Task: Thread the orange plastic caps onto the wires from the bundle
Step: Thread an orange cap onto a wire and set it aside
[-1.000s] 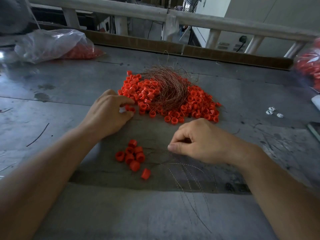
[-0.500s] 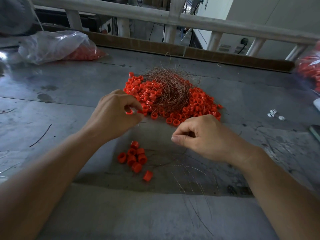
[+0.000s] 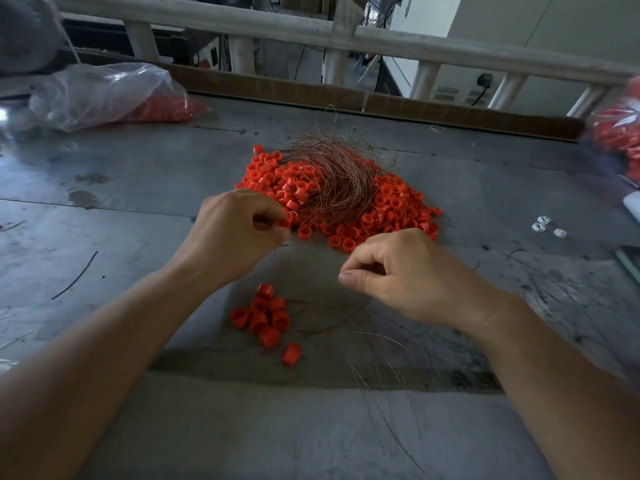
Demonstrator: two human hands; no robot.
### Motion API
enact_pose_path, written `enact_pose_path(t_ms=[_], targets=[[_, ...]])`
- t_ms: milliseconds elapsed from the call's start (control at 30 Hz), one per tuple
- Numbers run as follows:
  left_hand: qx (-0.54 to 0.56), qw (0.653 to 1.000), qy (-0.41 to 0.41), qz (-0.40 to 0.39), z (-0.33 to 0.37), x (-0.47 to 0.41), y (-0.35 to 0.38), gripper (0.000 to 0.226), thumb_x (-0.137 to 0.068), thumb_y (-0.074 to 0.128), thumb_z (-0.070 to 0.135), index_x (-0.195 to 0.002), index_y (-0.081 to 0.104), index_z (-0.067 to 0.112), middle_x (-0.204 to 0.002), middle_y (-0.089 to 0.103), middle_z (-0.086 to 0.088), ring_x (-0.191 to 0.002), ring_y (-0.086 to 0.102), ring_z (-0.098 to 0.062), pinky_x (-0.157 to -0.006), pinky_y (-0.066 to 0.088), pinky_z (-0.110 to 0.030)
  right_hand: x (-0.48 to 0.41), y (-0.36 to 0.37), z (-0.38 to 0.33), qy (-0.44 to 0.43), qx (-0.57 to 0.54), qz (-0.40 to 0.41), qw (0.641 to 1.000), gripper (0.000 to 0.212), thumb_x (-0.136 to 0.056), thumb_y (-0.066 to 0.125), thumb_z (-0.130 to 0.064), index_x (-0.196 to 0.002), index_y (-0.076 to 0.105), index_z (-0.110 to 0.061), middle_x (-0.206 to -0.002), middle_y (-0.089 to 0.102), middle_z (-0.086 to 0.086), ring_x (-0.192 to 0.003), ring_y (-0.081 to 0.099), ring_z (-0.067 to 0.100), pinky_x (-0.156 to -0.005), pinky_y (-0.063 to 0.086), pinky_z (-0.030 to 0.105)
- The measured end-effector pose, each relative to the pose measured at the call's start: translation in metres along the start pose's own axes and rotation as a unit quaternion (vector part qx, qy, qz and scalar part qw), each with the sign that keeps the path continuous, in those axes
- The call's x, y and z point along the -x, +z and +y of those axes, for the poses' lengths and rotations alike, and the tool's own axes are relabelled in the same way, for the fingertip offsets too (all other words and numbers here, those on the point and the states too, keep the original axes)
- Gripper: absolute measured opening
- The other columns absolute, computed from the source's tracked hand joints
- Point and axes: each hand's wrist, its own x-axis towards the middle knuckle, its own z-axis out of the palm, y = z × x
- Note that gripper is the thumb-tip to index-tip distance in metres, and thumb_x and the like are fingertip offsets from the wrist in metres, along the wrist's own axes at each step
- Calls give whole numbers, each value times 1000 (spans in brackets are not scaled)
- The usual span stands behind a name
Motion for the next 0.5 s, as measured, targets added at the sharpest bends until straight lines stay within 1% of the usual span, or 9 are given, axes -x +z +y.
enact_pose_path(t_ms=[67, 167, 233, 300, 333, 367, 400, 433, 500], targets=[[-7, 1000, -3, 3, 0, 0, -2, 13, -72, 75, 8, -84, 75, 12, -77, 57, 16, -71, 52, 8, -66, 34, 7, 0, 0, 0, 0, 3, 1, 1000, 15, -85, 62, -31, -89, 71, -20, -86, 69, -8, -80, 61, 2, -77, 49, 24], [-24, 999, -23, -3, -1, 0, -2, 13, -72, 75, 9, -84, 75, 13, -80, 64, 7, -69, 54, 2, -62, 35, 3, 0, 0, 0, 1, 5, -1, 1000, 15, -85, 61, -31, -89, 71, -20, -85, 69, -7, -80, 61, 2, -78, 50, 26], [-28, 998, -47, -17, -2, 0, -4, 12, -72, 75, 8, -82, 75, 14, -72, 63, 11, -64, 52, 6, -58, 35, 4, 0, 0, 0, 1, 5, -2, 1000, 16, -85, 61, -31, -89, 71, -20, -86, 69, -8, -80, 61, 2, -78, 50, 25], [-6, 997, -73, -34, -2, 0, -7, 13, -69, 77, 7, -74, 75, 19, -63, 60, 19, -56, 54, 8, -55, 35, 4, 0, 0, 0, 0, 6, -1, 1000, 16, -85, 61, -32, -89, 71, -20, -86, 69, -8, -80, 61, 2, -78, 50, 24], [24, 995, -93, -40, -1, 1, -10, 17, -66, 79, 7, -68, 73, 23, -58, 61, 19, -55, 56, 9, -53, 37, 3, 0, 0, 0, -1, 7, -1, 1000, 16, -85, 61, -32, -89, 71, -20, -86, 69, -8, -80, 61, 2, -77, 50, 23], [69, 990, -118, -45, 1, 1, -13, 21, -64, 80, 7, -62, 71, 26, -53, 63, 15, -55, 57, 10, -50, 38, 1, 0, 0, 0, -2, 10, -1, 1000, 16, -85, 61, -32, -89, 71, -20, -86, 69, -8, -80, 60, 1, -77, 49, 21], [123, 980, -144, -56, 3, 2, -16, 23, -62, 80, 7, -57, 71, 27, -53, 65, 12, -55, 58, 11, -48, 38, 0, 0, 0, 0, -3, 11, 1, 1000, 16, -85, 61, -31, -89, 71, -20, -86, 69, -8, -79, 60, 1, -75, 49, 19], [177, 968, -162, -73, 7, 3, -20, 21, -61, 80, 6, -55, 71, 25, -56, 67, 12, -57, 60, 10, -48, 39, 0, 0, 0, -1, -5, 8, 6, 1000, 15, -85, 61, -30, -89, 71, -19, -86, 68, -8, -79, 60, 0, -74, 48, 16], [257, 944, -171, -115, 14, 5, -25, 17, -56, 80, 8, -58, 74, 23, -62, 70, 8, -59, 63, 6, -52, 42, -2, -1, 1, -1, -15, -10, 36, 999, 13, -84, 63, -27, -90, 71, -18, -87, 68, -10, -81, 59, 0, -77, 46, 13]])
